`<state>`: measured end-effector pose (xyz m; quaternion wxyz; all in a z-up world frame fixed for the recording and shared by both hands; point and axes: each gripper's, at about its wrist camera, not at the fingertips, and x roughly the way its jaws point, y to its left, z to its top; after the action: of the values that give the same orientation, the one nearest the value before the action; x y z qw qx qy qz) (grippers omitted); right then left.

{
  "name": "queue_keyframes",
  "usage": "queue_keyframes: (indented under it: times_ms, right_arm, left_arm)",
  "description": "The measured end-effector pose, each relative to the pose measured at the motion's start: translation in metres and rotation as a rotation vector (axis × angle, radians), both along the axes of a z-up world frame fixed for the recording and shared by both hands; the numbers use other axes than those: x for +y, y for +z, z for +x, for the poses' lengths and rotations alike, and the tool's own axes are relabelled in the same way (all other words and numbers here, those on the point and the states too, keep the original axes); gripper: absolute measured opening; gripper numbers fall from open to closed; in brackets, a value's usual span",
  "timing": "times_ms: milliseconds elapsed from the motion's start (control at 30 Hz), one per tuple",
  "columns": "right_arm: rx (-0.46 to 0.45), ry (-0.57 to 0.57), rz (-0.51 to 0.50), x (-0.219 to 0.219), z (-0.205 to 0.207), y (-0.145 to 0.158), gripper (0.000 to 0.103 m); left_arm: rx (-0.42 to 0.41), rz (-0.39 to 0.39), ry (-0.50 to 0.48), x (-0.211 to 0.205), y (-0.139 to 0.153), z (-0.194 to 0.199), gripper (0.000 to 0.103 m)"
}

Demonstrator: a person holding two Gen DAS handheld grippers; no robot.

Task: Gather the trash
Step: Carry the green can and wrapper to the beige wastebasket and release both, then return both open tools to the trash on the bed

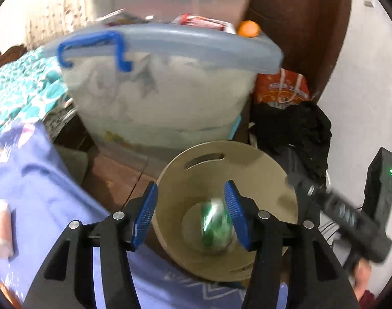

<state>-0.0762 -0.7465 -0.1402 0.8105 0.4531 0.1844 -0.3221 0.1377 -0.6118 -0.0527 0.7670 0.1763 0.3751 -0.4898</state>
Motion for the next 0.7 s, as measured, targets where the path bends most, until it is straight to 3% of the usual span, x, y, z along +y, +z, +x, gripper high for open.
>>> queue_keyframes:
  times_ms: [133,267,333,567,700]
  right_arm:
    - [-0.001,-0.066,0.108,-0.027,-0.015,-0.026,0.073]
    - [0.009,0.038,0.242,-0.035,0.004,-0.053,0.061]
    - [0.01,0.076,0.286,-0.028,0.014,-0.061,0.06]
    - [0.023,0.177,0.295,0.005,0.041,-0.06,0.062]
    - [0.057,0.119,0.269,0.009,0.03,-0.056,0.066]
  left_arm:
    - [0.044,-0.015,0.033,0.037,0.001,0.009,0.052]
    - [0.079,-0.015,0.056,0.077,0.001,0.011,0.054]
    - [0.089,-0.012,0.071,0.098,0.001,0.012,0.055]
    - [0.077,-0.018,0.148,0.192,0.008,0.01,0.058]
    - [0.043,-0.013,0.212,0.248,0.017,0.01,0.061]
